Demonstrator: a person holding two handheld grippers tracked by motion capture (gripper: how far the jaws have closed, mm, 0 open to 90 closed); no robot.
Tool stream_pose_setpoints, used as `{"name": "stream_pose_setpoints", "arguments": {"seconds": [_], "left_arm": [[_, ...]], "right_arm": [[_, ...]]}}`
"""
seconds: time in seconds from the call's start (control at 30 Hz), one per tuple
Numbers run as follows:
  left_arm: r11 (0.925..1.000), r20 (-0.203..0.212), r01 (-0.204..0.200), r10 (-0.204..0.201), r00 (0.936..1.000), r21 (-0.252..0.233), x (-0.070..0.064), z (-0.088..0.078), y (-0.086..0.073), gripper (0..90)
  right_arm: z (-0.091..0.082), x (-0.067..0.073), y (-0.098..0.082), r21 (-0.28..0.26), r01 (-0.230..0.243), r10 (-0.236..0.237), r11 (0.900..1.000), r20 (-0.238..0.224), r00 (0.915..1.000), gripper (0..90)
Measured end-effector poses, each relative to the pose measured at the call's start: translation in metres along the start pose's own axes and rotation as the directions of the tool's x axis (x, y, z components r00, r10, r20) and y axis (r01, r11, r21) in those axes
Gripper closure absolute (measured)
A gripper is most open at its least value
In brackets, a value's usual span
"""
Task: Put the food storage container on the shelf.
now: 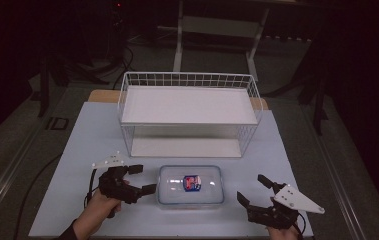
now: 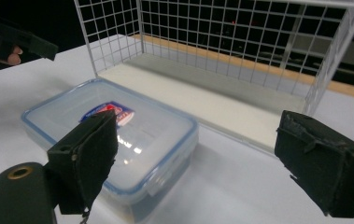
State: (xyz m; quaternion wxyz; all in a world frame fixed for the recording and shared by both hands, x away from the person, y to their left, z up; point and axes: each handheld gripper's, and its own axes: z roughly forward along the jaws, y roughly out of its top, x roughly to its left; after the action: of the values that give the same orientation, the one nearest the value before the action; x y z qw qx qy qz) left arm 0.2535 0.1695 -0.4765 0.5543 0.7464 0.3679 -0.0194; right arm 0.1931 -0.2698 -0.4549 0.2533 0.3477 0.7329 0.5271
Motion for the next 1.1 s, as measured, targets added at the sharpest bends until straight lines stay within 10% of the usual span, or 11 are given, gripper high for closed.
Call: {"name": "stream_pose_setpoints", "arguments": {"seconds": [0.4, 0.77, 0.9, 0.97, 1.1], "left_arm": [[0.9982, -0.027, 0.056, -0.056, 0.9981, 0.020, 0.004, 0.014, 0.014, 0.0], [0.9799, -0.057, 0.186, -0.182, 0.9816, 0.072, 0.021, 0.033, 0.014, 0.0], [0.9642, -0.051, 0.236, -0.232, 0.9715, 0.120, 0.025, 0.038, 0.012, 0.0], [0.9481, -0.028, 0.285, -0.284, 0.9584, 0.141, 0.028, 0.040, 0.010, 0.0], [0.9288, -0.020, 0.320, -0.322, 0.9464, 0.186, 0.030, 0.044, 0.007, 0.0]], "right_arm": [[0.026, -0.002, 0.024, -0.007, 0.057, -0.057, 0.998, 0.033, 0.9979, 11.6], [0.064, -0.012, 0.028, 0.159, -0.021, 0.033, 0.987, -0.073, 0.9968, 13.3], [0.074, -0.018, 0.021, 0.248, -0.130, 0.164, 0.960, -0.118, 0.9794, 12.7], [0.080, -0.022, 0.017, 0.289, -0.200, 0.247, 0.936, -0.137, 0.9594, 10.8], [0.091, -0.025, 0.011, 0.380, -0.247, 0.308, 0.891, -0.110, 0.9448, 9.7]]}}
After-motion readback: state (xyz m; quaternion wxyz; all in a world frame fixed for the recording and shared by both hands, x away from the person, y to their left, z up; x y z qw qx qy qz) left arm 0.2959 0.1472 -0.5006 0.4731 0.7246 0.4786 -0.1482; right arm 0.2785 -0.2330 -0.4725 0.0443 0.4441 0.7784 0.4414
